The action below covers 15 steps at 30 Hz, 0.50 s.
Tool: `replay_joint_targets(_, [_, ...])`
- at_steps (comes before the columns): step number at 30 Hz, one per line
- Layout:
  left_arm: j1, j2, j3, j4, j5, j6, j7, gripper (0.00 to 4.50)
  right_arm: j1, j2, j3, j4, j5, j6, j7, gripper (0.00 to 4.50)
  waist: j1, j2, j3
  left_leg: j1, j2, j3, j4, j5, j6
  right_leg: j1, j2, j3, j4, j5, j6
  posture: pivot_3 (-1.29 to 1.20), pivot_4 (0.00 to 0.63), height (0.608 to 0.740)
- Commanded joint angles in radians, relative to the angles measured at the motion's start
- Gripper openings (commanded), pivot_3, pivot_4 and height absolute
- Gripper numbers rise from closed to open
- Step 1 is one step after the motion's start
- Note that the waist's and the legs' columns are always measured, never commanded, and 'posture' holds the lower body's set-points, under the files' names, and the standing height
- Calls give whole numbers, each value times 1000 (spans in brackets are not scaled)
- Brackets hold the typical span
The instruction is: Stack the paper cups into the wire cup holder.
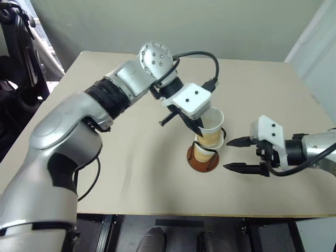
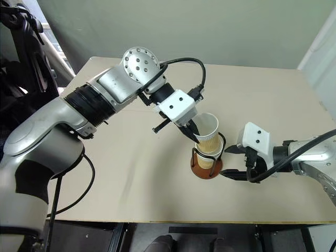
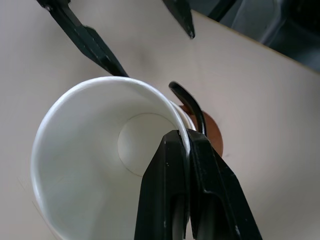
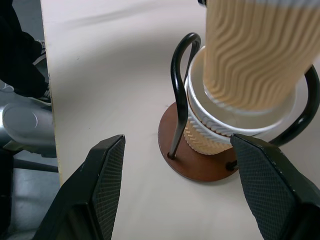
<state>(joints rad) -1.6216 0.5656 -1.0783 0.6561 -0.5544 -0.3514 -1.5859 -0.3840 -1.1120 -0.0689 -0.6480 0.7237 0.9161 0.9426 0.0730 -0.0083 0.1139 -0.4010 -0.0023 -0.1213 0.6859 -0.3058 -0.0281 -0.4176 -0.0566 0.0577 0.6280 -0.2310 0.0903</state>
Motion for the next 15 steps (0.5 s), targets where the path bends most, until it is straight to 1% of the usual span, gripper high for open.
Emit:
replay_joint_targets(1, [-32, -20, 30, 6, 16, -28, -29, 447, -4, -3, -46, -28, 12, -9, -9, 3380, 0, 0, 0, 0, 0, 0, 0, 0, 0, 0, 0, 0, 0, 0, 0, 0, 150, 740])
replay_joint_targets(2, [-30, -26, 34, 8, 19, -31, -29, 629, -4, -3, -46, -28, 12, -10, -9, 3380, 0, 0, 0, 0, 0, 0, 0, 0, 0, 0, 0, 0, 0, 0, 0, 0, 150, 740])
replay_joint_targets(9, [-18, -46, 84, 31, 20, -37, -29, 3098, -6, 0, -46, -24, 14, -10, -12, 3380, 1, 0, 0, 0, 0, 1, 0, 0, 0, 0, 0, 0, 0, 0, 0, 0, 150, 740])
replay_joint_targets(12, [-7, -59, 153, 65, 29, -6, -29, 3098, -13, 3, -40, -16, 11, -12, -13, 3380, 1, 0, 0, 0, 0, 1, 1, 0, 0, 0, 0, 0, 0, 0, 0, 0, 150, 740])
replay_joint_targets(14, [5, -89, 248, 110, 48, 27, -29, 3098, -18, 7, -33, -7, 0, -19, -17, 3380, 2, 0, 0, 0, 0, 1, 1, 0, 0, 0, 0, 0, 0, 0, 0, 0, 150, 740])
replay_joint_targets(15, [11, -107, 305, 141, 65, 38, 5, 3098, -18, 9, -28, 4, -10, -25, -18, 3380, 3, 0, 0, -1, 0, 1, 2, 0, 0, 0, 0, 0, 0, 0, 1, 0, 150, 740])
